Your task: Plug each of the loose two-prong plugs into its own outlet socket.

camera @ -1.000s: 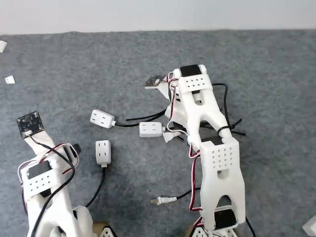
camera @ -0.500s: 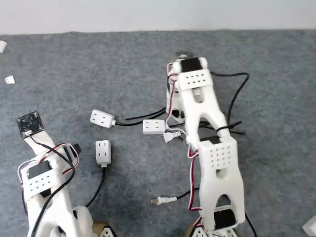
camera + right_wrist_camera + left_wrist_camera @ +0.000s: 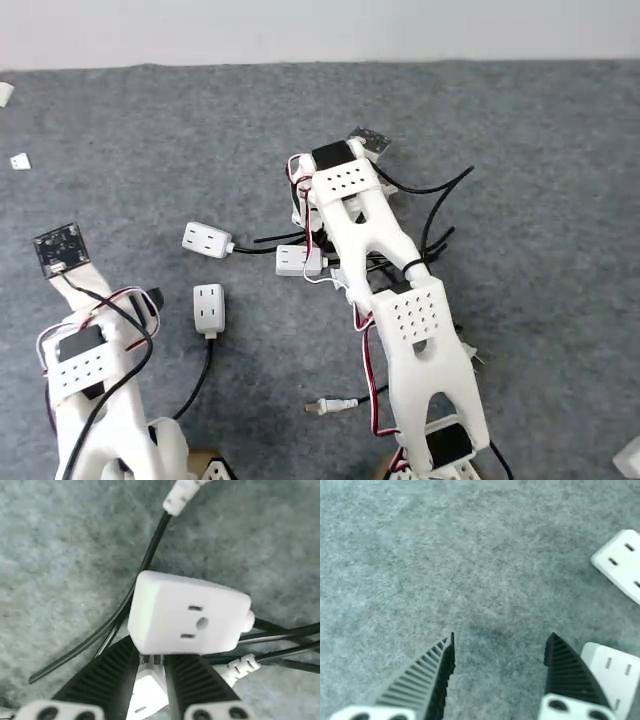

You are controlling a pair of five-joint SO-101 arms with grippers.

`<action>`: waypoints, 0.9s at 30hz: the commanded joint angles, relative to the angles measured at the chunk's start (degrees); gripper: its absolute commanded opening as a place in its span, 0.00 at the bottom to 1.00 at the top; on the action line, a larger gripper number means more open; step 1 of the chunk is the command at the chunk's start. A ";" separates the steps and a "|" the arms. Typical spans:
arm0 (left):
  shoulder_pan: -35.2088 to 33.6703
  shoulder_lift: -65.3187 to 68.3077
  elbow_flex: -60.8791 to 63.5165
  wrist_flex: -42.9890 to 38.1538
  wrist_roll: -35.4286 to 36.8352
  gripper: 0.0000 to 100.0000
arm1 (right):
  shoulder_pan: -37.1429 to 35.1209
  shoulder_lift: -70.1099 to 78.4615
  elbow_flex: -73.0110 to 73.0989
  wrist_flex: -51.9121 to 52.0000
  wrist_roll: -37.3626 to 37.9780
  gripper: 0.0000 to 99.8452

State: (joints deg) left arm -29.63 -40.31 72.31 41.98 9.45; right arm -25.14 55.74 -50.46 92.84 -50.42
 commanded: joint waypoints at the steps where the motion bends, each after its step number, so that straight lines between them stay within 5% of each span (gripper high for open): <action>1: 2.37 -0.26 -0.31 -1.23 -0.62 0.27 | 1.80 -0.75 -2.99 -0.75 -0.70 0.04; 27: 3.96 -0.44 0.57 -1.14 -5.36 0.28 | 7.25 -12.00 -3.78 10.24 1.93 0.03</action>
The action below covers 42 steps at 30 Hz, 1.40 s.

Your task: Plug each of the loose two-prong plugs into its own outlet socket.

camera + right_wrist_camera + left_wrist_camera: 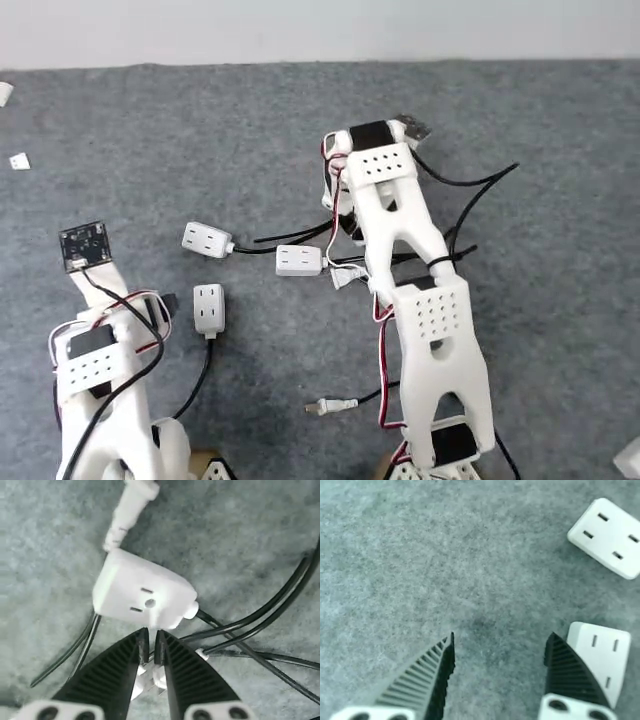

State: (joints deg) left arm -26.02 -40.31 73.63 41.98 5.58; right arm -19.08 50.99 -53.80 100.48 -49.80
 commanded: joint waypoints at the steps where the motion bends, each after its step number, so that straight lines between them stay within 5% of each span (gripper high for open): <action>1: 0.35 -0.44 -0.75 -1.14 -1.49 0.28 | 2.15 -9.01 -0.26 2.59 1.32 0.03; 15: 0.35 -0.44 -0.75 -1.23 -1.58 0.28 | 0.13 -30.29 24.18 1.45 1.05 0.03; 23: 0.35 -0.44 -0.75 -1.23 -1.58 0.28 | -1.27 -29.85 46.42 -20.09 1.05 0.03; 31: 0.35 -0.44 -0.75 -1.23 -1.67 0.28 | -2.51 -26.15 47.38 -23.78 1.49 0.04; 37: 0.35 -0.44 -0.75 -1.23 -2.90 0.28 | -2.86 -22.64 47.21 -24.75 1.32 0.17; 42: 0.44 -0.44 -0.75 -1.14 -2.99 0.28 | -4.70 -21.49 47.30 -25.80 1.41 0.17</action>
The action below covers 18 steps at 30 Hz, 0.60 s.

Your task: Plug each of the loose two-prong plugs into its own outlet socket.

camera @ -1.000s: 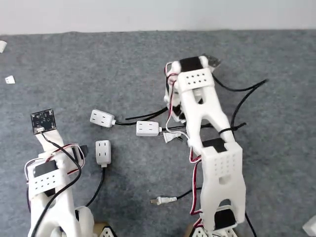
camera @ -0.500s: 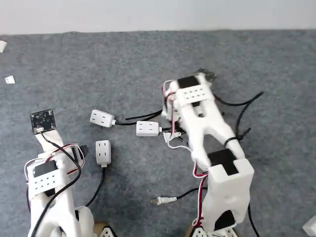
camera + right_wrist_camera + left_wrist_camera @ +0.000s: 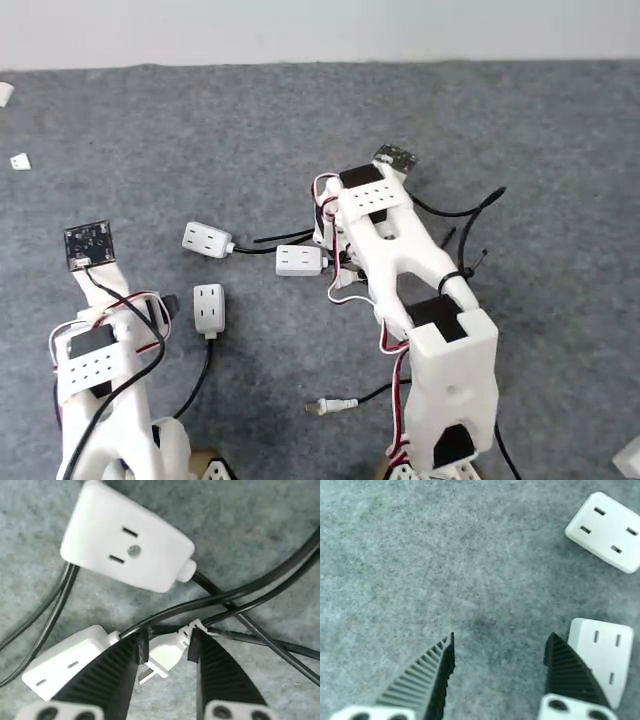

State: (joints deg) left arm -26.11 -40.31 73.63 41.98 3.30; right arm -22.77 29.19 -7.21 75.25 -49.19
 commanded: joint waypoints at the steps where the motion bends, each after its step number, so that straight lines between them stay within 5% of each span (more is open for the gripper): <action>1: 0.53 -0.44 -0.75 -1.14 -0.79 0.28 | -1.01 0.22 0.70 -0.57 0.79 0.17; 10: 0.53 -0.44 -0.75 -1.05 -0.88 0.28 | -0.66 -1.80 0.62 3.30 1.05 0.17; 18: 0.53 -0.44 -0.75 -1.05 -0.88 0.28 | -2.07 -6.99 5.80 6.29 9.14 0.17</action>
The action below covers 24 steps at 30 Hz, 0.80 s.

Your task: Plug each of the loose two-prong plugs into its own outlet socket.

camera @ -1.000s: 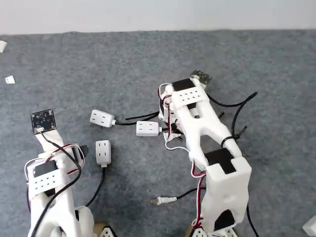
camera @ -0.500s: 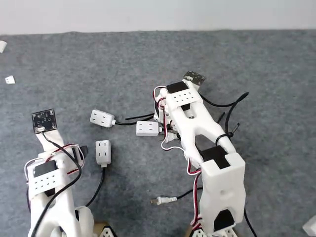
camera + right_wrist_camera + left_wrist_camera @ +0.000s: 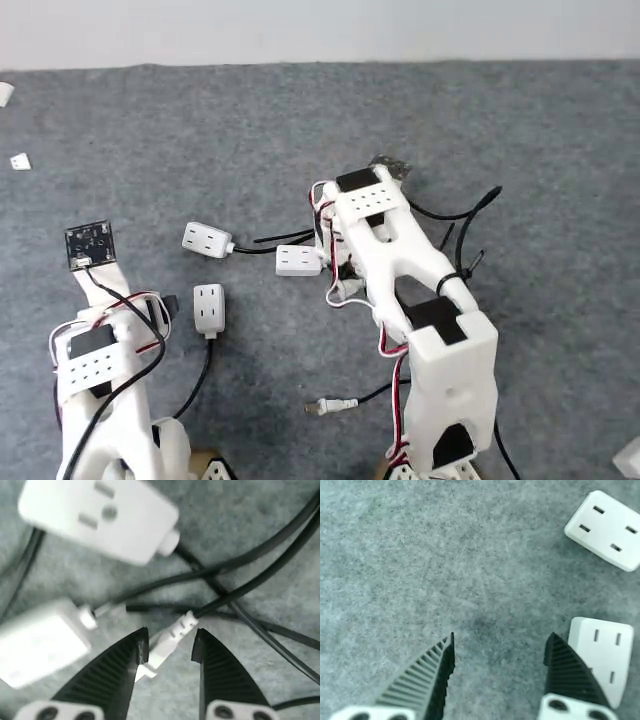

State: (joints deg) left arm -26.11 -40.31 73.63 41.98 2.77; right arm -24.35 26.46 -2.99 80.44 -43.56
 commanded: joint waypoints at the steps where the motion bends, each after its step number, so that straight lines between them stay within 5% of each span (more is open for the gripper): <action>1: 0.53 -0.44 -0.75 -1.05 -0.35 0.28 | -0.57 -4.70 2.46 0.84 4.92 0.17; 8: 0.53 -0.44 -0.66 -0.97 -0.35 0.28 | -0.57 -4.35 11.08 -11.03 6.15 0.15; 16: 0.53 -0.44 -0.66 -1.14 -0.35 0.28 | -1.01 -5.41 11.08 -10.07 6.42 0.01; 24: 0.53 -0.44 -0.66 -1.14 -0.35 0.28 | -8.04 -9.63 10.29 2.07 44.66 0.01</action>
State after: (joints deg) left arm -26.11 -40.31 73.63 41.98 2.77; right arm -30.15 20.57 8.62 79.03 -13.14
